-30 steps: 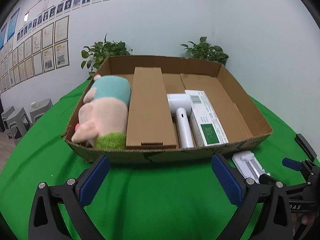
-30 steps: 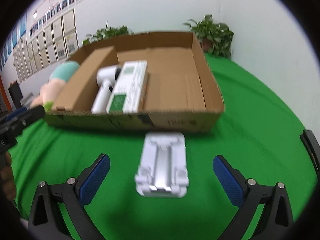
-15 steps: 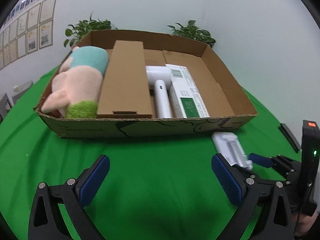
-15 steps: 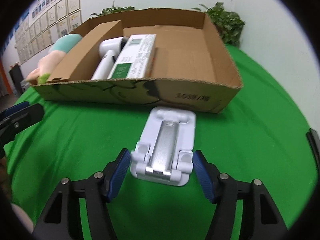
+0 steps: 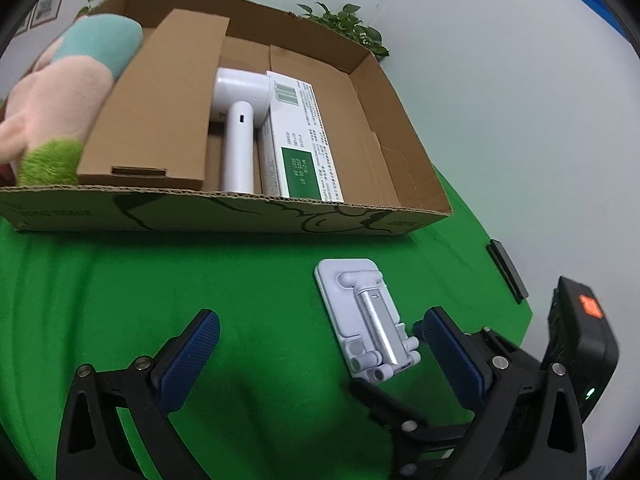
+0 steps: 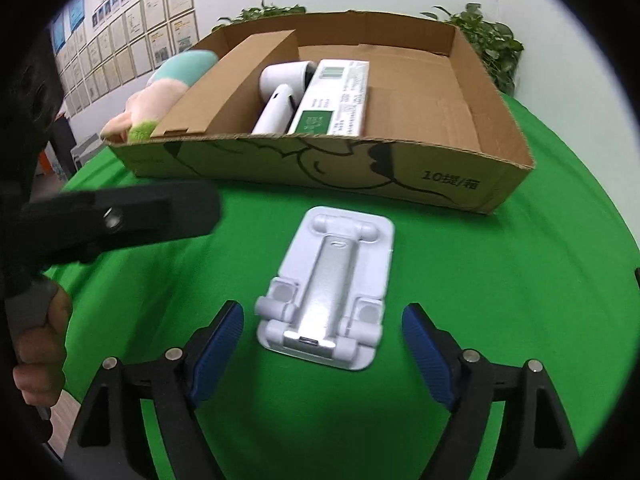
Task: Organize objects
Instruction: 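Move the right gripper to the white phone stand and close on it, then lift the phone stand with the right gripper and carry it over the tray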
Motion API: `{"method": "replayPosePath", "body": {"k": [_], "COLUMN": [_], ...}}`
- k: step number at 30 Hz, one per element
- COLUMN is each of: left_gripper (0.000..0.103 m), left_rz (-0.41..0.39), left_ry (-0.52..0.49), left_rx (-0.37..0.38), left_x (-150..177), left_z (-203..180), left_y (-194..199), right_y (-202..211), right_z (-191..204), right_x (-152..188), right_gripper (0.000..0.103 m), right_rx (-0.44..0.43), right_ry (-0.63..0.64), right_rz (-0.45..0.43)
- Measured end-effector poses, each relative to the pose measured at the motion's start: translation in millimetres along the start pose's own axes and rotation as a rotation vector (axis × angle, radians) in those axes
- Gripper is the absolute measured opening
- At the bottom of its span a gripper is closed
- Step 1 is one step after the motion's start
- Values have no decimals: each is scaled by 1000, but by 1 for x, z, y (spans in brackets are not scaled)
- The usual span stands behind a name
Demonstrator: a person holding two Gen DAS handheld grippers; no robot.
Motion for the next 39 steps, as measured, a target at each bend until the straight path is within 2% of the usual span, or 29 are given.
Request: {"method": "replayPosePath", "body": {"k": [3, 6, 13, 19, 24, 30, 39], "left_gripper": [100, 98, 89, 68, 47, 45, 38], "left_rz": [18, 27, 75, 129, 159, 154, 95], "left_ry": [23, 39, 42, 39, 22, 29, -64], "left_rx": [6, 22, 67, 104, 93, 73, 82], "left_x": [0, 2, 10, 17, 21, 22, -3], "left_z": [4, 7, -1, -12, -16, -17, -46], "left_y": [-5, -9, -24, -38, -45, -40, -10], "right_y": [-7, -5, 3, 13, 20, 22, 40], "right_z": [2, 1, 2, -2, 4, 10, 13], "right_x": [4, 7, 13, 17, 21, 20, -6], "right_gripper": [80, 68, 68, 68, 68, 67, 67], "right_rx": [9, 44, -1, -135, -217, -222, -165], "right_ry": [-17, -8, -46, -156, -185, -189, -163], "right_rz": [32, 23, 18, 39, 48, 44, -70]}}
Point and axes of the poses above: each gripper's, at about its wrist camera, not at the fingertips, and y roughly against the way its jaws point, z to its left, x to its underside, the point moved 7 cm from there along -y, roughly the way its jaws point, and after that the axes turned 10 degrees about x, right-handed, at the moved point
